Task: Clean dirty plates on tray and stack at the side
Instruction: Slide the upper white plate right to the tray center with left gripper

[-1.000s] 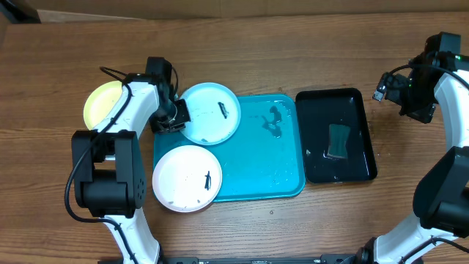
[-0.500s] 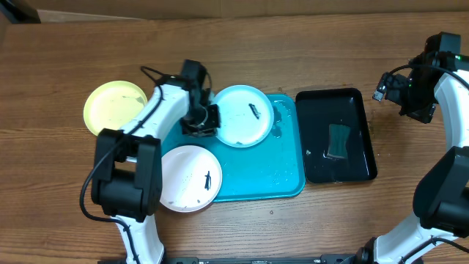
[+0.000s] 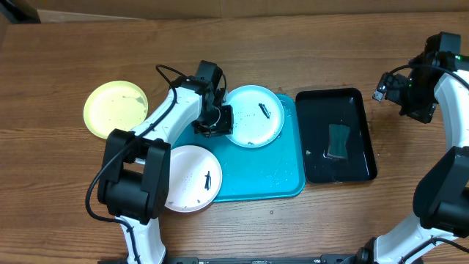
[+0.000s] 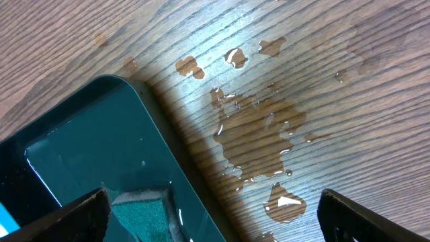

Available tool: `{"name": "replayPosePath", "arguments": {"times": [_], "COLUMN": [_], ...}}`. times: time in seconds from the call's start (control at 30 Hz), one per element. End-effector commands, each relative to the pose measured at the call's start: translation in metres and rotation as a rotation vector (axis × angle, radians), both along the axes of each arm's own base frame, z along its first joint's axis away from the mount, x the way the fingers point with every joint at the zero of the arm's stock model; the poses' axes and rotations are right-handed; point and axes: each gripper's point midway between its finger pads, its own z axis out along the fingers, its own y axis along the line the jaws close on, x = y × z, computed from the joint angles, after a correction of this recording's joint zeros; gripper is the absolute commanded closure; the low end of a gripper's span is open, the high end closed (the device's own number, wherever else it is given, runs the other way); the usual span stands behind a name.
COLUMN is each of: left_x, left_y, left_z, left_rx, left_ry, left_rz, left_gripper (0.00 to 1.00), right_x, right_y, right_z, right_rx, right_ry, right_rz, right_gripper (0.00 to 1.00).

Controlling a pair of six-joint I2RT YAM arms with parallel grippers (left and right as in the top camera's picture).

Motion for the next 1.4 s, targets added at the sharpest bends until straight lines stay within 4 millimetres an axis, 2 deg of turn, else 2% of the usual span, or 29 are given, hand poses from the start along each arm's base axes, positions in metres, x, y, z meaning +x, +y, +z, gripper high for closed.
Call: {"name": "replayPosePath", "arguments": {"times": [0.0,0.17,0.27,0.43,0.53,0.77,0.93,1.27,1.37], "left_x": [0.013,0.024,0.027,0.025,0.022,0.009,0.003,-0.004,-0.004], "left_y": [-0.002,0.021,0.023,0.015,0.011,0.011,0.013,0.013,0.013], "left_z": [0.004,-0.002,-0.004,-0.006,-0.007,-0.008,-0.009,-0.010,-0.010], "left_rx": [-0.013,0.138,0.171,0.184,0.185,0.204,0.215,0.216,0.217], "left_ry": [-0.024,-0.073,-0.094,-0.106,-0.103,-0.062,-0.041,-0.023,-0.025], "left_rz": [0.024,0.103,0.121,0.109,0.096,0.078,0.060,-0.011,-0.010], "left_gripper": [0.63,0.63,0.65,0.77,0.88,0.89,0.96,0.96,0.93], "right_x": [0.002,0.002,0.002,0.002,0.002,0.002,0.002,0.002,0.002], "right_y": [-0.002,-0.002,-0.002,-0.002,-0.002,-0.002,-0.002,-0.002,-0.002], "right_z": [0.011,0.011,0.011,0.010,0.010,0.010,0.011,0.011,0.010], "right_rx": [-0.013,-0.013,-0.013,-0.013,-0.013,-0.013,-0.013,-0.013,-0.013], "right_ry": [-0.029,-0.029,-0.029,-0.028,-0.029,-0.029,-0.029,-0.029,-0.029], "right_rz": [-0.007,-0.007,-0.007,-0.007,-0.007,-0.007,-0.007,-0.007,-0.007], "right_gripper": [0.00,0.00,0.00,0.00,0.00,0.00,0.00,0.00,0.00]}}
